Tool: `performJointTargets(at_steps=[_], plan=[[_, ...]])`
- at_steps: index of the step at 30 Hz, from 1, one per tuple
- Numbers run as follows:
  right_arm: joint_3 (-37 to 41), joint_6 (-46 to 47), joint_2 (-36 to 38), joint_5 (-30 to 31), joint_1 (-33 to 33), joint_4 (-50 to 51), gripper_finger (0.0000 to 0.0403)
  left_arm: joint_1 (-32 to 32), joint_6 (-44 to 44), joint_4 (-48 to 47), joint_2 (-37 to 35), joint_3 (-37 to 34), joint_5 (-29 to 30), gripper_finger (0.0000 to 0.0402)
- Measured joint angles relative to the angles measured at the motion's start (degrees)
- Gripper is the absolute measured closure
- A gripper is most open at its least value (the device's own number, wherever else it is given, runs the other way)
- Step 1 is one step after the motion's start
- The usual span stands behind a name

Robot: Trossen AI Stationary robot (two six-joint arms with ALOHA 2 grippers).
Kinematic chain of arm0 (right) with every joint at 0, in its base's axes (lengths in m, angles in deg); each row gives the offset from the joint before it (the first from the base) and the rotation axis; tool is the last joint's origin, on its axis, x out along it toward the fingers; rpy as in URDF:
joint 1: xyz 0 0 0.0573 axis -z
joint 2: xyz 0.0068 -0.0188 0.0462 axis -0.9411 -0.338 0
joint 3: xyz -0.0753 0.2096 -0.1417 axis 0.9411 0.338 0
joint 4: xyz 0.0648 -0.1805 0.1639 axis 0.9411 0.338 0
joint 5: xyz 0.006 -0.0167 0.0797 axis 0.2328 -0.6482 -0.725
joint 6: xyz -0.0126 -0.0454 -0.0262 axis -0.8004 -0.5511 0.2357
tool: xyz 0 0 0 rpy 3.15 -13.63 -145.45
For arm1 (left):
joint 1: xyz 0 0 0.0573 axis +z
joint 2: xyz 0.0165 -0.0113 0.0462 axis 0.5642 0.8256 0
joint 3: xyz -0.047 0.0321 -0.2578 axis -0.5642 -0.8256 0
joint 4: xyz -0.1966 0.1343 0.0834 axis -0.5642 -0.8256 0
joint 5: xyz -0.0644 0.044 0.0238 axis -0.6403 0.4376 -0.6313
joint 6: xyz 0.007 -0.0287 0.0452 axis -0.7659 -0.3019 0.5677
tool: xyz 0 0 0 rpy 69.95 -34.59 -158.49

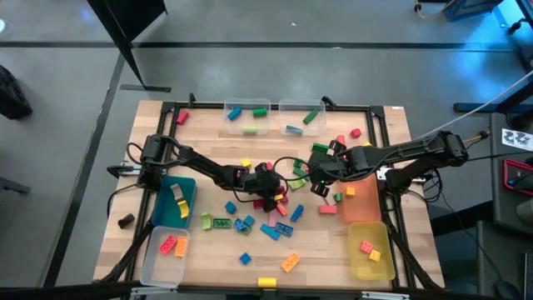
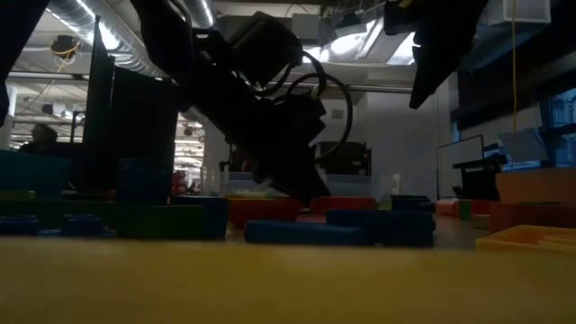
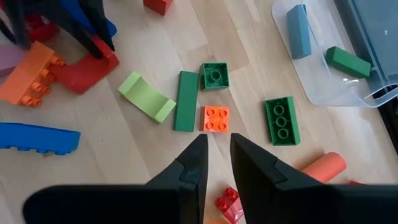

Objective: Sort blocks by size
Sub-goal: Put the red block into the blue bin

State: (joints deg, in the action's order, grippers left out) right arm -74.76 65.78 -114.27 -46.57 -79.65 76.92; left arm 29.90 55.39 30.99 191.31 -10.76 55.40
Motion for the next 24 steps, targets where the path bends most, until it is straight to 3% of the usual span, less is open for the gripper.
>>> performJointTargets(at_steps=[6, 12, 17, 24], plan=[[0.0, 0.0, 0.0, 0.0, 0.0, -0.2, 0.0333, 0.0, 1.0, -1.3, -2.1, 0.1, 0.2, 0.0374], [0.8, 0.0, -0.1, 0.0, 0.0, -1.8, 0.0333, 0.0, 6.4, -7.9, -10.7, 0.6, -0.1, 0.0383], [2.7, 0.0, -0.1, -0.1, 0.0, -5.3, 0.0333, -0.6, 7.2, -23.1, -21.5, 0.6, -1.8, 0.0383], [5.7, 0.0, -0.1, -0.1, 0.1, -11.0, 0.0333, -3.5, 3.0, -56.0, -35.2, 0.6, -3.3, 0.0380]])
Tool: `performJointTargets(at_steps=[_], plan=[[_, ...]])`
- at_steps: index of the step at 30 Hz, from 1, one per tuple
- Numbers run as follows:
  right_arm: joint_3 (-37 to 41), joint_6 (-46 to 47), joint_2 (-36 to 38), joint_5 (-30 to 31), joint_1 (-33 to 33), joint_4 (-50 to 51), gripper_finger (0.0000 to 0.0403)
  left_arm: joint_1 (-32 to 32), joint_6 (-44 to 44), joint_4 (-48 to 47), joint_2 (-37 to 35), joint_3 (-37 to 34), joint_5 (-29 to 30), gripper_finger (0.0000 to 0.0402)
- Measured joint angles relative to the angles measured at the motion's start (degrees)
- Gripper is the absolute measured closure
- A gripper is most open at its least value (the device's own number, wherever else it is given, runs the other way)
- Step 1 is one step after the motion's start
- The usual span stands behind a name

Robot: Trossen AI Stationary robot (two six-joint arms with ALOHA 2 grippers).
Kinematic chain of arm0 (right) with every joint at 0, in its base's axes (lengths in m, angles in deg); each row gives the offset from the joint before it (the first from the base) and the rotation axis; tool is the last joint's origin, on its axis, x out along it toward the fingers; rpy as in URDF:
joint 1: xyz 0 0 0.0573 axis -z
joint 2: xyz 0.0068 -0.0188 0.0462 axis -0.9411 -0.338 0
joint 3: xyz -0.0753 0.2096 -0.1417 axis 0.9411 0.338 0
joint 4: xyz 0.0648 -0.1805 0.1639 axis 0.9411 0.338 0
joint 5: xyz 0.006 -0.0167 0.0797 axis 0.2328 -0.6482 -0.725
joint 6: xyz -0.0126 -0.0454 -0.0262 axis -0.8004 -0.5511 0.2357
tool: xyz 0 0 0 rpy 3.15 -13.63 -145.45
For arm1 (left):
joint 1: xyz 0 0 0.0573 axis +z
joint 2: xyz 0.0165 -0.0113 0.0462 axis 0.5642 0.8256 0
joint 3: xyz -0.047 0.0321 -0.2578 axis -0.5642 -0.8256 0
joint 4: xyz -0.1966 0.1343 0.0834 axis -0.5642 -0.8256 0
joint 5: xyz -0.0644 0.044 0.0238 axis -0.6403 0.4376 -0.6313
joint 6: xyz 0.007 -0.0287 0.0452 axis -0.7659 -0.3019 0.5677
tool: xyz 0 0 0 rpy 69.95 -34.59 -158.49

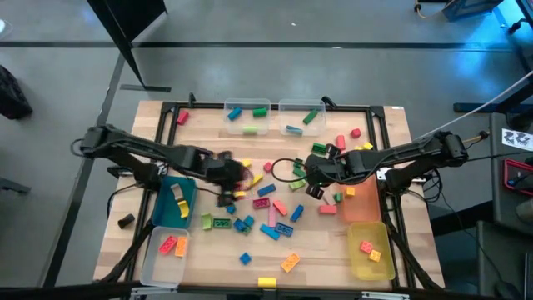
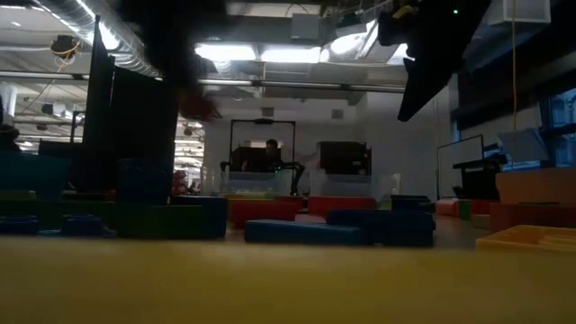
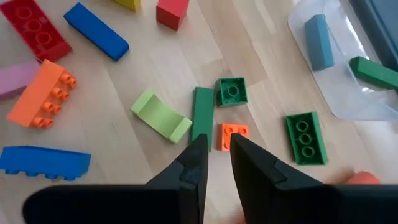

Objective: Sort blocks by size
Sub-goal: Put the red block into the blue bin, then put the light green block into the blue bin

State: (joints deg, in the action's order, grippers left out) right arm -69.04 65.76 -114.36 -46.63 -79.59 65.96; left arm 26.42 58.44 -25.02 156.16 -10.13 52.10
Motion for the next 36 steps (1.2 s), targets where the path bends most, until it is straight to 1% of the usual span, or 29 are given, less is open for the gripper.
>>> performJointTargets(at_steps=[4, 7, 12, 15, 17, 21, 25, 31, 36], plan=[[0.9, 0.0, 0.0, 0.0, 0.0, -3.1, 0.0333, -2.4, -10.6, -17.2, -5.2, 0.0, -1.5, 0.0382], [1.2, 0.0, -0.2, 0.0, 0.0, -4.6, 0.0333, -4.8, -18.5, -26.8, -7.7, 0.0, -1.7, 0.0376], [1.2, 0.0, -1.4, -0.4, 0.0, -6.7, 0.0330, -8.2, -28.5, -38.7, -9.3, 0.0, -3.3, 0.0375], [1.2, 0.0, -2.9, -0.4, 0.0, -7.0, 0.0312, -9.7, -33.2, -43.8, -9.3, 0.0, -4.1, 0.0376], [1.2, 0.0, -4.1, 0.1, 0.0, -7.9, 0.0292, -10.3, -35.9, -45.6, -9.3, 0.0, -4.1, 0.0371], [1.2, 0.0, -6.8, 0.0, 0.0, -9.9, 0.0250, -11.3, -39.9, -45.3, -9.3, -0.7, -4.0, 0.0348], [1.2, 0.6, -9.1, -1.8, 0.0, -10.6, 0.0224, -11.4, -42.2, -44.7, -9.3, -2.5, -3.9, 0.0324], [1.2, 7.5, -12.4, -2.0, 0.0, -10.1, 0.0214, -11.3, -44.9, -44.3, -9.3, -7.0, -3.9, 0.0286], [1.2, 10.7, -14.8, -2.0, 0.0, -10.1, 0.0221, -11.3, -45.0, -42.3, -9.3, -10.2, -3.9, 0.0270]])
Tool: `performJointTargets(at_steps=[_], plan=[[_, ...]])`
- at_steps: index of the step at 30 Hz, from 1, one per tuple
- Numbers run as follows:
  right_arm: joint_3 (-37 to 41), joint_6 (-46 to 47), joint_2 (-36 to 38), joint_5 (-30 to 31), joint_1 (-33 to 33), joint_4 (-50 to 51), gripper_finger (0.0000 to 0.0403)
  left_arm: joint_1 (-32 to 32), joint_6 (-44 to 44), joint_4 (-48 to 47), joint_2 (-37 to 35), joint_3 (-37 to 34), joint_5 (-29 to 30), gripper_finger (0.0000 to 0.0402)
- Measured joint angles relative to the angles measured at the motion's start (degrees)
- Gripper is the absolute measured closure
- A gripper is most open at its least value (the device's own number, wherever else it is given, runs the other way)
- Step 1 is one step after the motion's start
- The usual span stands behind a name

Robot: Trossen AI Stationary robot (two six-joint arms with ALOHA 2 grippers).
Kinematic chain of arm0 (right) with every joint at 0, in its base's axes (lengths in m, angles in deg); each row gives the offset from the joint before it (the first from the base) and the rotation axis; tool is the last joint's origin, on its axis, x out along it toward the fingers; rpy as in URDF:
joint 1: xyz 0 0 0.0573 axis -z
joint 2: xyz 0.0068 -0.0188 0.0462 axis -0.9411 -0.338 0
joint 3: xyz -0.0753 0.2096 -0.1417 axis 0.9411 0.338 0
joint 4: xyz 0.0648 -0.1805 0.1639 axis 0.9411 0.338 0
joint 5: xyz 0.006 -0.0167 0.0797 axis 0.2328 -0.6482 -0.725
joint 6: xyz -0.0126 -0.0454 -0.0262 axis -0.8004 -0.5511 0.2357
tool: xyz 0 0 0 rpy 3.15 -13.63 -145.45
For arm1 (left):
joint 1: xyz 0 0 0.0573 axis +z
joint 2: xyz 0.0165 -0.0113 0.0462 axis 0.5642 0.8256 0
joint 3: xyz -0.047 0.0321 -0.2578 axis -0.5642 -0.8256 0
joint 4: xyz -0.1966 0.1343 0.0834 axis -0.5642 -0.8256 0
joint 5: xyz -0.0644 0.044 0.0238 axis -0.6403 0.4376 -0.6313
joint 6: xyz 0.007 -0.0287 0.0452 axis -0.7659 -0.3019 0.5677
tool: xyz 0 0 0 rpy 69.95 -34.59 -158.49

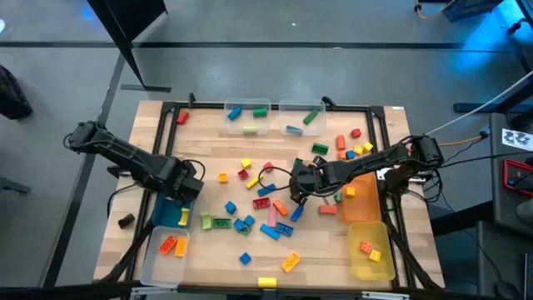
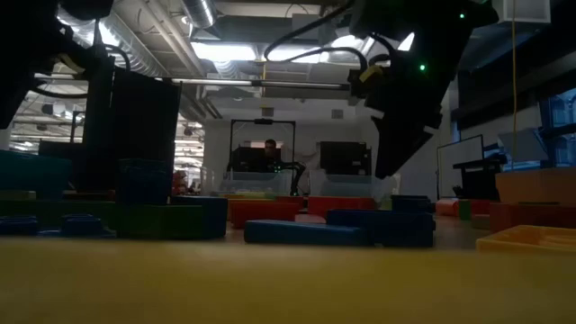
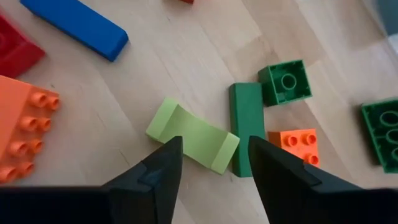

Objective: Sort blocks by size
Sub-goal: Put the light green block into the blue bin

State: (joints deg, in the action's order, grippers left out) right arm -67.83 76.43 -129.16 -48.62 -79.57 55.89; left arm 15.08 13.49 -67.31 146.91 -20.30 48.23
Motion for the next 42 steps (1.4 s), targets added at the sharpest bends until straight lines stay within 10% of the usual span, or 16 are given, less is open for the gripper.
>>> performJointTargets(at_steps=[42], plan=[[-0.1, 1.4, -7.8, 0.8, 0.0, 1.2, 0.0259, 0.0, 2.7, 14.6, 0.0, -2.1, 0.0, 0.0271]])
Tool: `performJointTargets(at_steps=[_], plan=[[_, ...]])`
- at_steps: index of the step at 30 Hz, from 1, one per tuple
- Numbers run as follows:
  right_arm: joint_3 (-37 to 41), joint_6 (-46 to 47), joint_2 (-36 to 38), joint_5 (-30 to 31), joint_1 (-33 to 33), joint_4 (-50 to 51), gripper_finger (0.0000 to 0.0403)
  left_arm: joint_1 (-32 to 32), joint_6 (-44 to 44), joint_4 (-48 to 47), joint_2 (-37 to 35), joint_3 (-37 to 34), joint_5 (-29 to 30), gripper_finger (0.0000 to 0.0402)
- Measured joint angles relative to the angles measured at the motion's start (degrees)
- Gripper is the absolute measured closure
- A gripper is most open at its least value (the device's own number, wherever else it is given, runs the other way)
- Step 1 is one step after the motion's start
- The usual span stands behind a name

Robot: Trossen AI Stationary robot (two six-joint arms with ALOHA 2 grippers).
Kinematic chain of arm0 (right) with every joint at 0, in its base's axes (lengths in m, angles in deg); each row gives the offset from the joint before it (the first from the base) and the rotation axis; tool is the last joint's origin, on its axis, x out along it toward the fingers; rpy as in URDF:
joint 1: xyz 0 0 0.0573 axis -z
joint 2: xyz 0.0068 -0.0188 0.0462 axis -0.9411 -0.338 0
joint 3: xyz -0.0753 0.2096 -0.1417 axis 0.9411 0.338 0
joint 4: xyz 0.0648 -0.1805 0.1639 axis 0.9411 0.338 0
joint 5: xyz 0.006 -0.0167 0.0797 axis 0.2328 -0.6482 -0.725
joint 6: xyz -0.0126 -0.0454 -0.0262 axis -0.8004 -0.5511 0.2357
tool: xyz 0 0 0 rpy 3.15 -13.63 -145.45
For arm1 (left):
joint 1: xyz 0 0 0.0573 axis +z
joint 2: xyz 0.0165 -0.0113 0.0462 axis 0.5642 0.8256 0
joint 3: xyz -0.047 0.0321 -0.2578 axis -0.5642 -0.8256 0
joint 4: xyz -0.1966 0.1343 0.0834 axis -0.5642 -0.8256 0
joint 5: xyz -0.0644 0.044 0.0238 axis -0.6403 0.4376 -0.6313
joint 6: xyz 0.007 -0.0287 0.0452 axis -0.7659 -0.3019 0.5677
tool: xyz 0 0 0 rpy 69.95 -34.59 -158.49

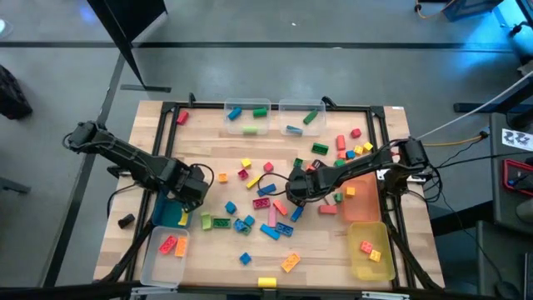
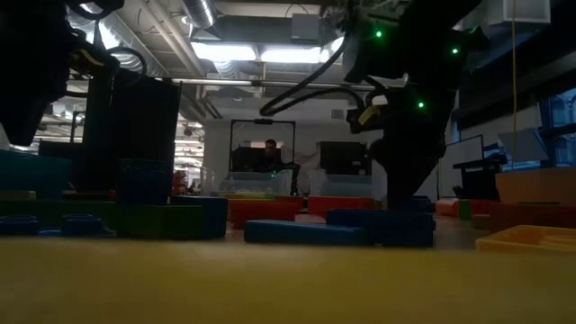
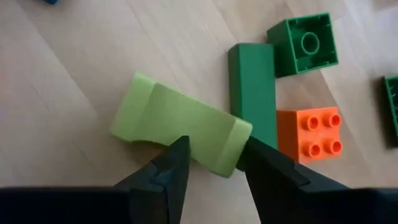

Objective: Sort blocks by size
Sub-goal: Put the light green block into the blue bin

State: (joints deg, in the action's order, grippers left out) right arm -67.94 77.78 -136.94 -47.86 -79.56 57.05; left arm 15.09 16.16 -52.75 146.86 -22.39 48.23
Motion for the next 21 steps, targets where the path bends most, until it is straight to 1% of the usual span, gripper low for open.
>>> performJointTargets(at_steps=[3, 9, 10, 13, 16, 21], plan=[[0.0, 0.0, 0.0, 0.3, 0.0, -0.2, 0.0291, 0.0, 0.2, 1.0, 0.0, 0.0, 0.0, 0.0271], [-0.6, -1.5, -0.2, 1.0, 0.0, -0.6, 0.0390, 0.0, 0.5, 6.0, 0.0, 0.0, 0.0, 0.0271], [-0.7, -2.2, -0.2, 1.0, 0.0, -0.7, 0.0396, 0.0, 0.6, 7.3, 0.0, 0.0, 0.0, 0.0271], [-2.2, -3.6, -0.2, 1.0, 0.0, -1.2, 0.0394, 0.1, 1.0, 12.5, 0.0, 0.0, 0.0, 0.0271], [-3.9, -6.3, -0.2, 1.0, 0.0, -1.2, 0.0399, 0.2, 3.2, 17.7, 0.0, 0.0, 0.3, 0.0271], [-6.5, -9.5, -0.2, 0.0, 0.0, -0.7, 0.0393, 0.2, 6.0, 22.4, 0.0, 0.0, 0.5, 0.0271]])
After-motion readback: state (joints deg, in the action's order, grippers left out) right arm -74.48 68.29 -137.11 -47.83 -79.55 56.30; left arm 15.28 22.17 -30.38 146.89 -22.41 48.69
